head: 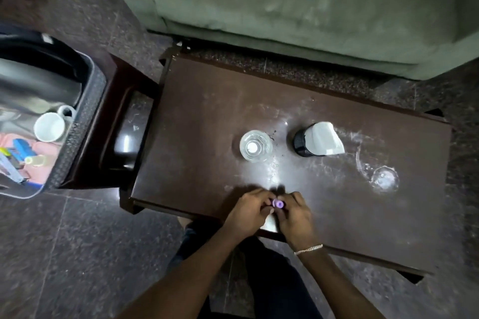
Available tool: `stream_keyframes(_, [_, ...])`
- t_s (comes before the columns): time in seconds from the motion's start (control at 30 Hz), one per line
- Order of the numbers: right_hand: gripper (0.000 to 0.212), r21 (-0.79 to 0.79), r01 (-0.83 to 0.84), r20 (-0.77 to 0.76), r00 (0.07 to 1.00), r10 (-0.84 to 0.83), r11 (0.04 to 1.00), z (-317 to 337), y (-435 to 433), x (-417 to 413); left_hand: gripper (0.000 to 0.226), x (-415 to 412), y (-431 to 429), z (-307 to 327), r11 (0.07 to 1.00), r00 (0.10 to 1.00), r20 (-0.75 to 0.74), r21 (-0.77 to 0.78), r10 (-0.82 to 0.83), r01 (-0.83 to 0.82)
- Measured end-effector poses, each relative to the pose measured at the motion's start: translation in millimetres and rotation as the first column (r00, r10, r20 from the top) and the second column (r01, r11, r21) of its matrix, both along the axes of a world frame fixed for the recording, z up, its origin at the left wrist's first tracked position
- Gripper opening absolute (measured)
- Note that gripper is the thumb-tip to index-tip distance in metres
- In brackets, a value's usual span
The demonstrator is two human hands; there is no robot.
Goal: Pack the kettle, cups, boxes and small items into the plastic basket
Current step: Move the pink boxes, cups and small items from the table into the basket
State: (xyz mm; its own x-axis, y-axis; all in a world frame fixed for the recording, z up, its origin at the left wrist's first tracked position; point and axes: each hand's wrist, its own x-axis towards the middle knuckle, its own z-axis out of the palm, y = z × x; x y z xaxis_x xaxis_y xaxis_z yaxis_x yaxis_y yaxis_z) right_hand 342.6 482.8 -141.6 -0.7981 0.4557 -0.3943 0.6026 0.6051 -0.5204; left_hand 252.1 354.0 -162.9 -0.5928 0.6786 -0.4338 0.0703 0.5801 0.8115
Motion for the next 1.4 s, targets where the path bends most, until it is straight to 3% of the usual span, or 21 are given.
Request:
stream_keyframes(0.2, [0.015,-0.059,-0.181,-0.156,0.973,0.17,0.982,61,-52,-56,0.032,-35,-74,55,0.987,0.981,-0.112,0.062,0.157,-0.151])
stream_keyframes(0.37, [0.022,-0.149,-0.295,-0.305,0.922,0.24,0.944,105,-122,-130,0.025,-81,-151,101,0.943,0.901,-0.278,0.088,0.332,-0.32])
stream_keyframes(0.53, [0.031,-0.157,-0.477,-0.425,0.823,0.377,0.865,137,-198,-208,0.028,-131,-232,140,0.868,0.789,-0.384,0.08,0.48,-0.49])
stream_keyframes(0.7, [0.034,-0.116,-0.629,-0.512,0.701,0.497,0.769,150,-282,-279,0.022,-176,-305,159,0.737,0.613,-0.485,0.105,0.624,-0.668])
stream_keyframes(1.0, [0.044,-0.081,-0.782,-0.401,0.594,0.698,0.619,137,-415,-367,0.025,-242,-418,134,0.603,0.479,-0.597,0.012,0.644,-0.797])
stream_keyframes(1.2, [0.047,-0.044,-0.844,-0.276,0.525,0.805,0.535,111,-459,-390,0.018,-271,-455,111,0.568,0.538,-0.624,-0.177,0.567,-0.804])
stream_keyframes(1.4, [0.04,-0.064,-0.843,-0.22,0.534,0.816,0.534,94,-467,-395,0.005,-278,-468,92,0.571,0.579,-0.65,-0.262,0.492,-0.778])
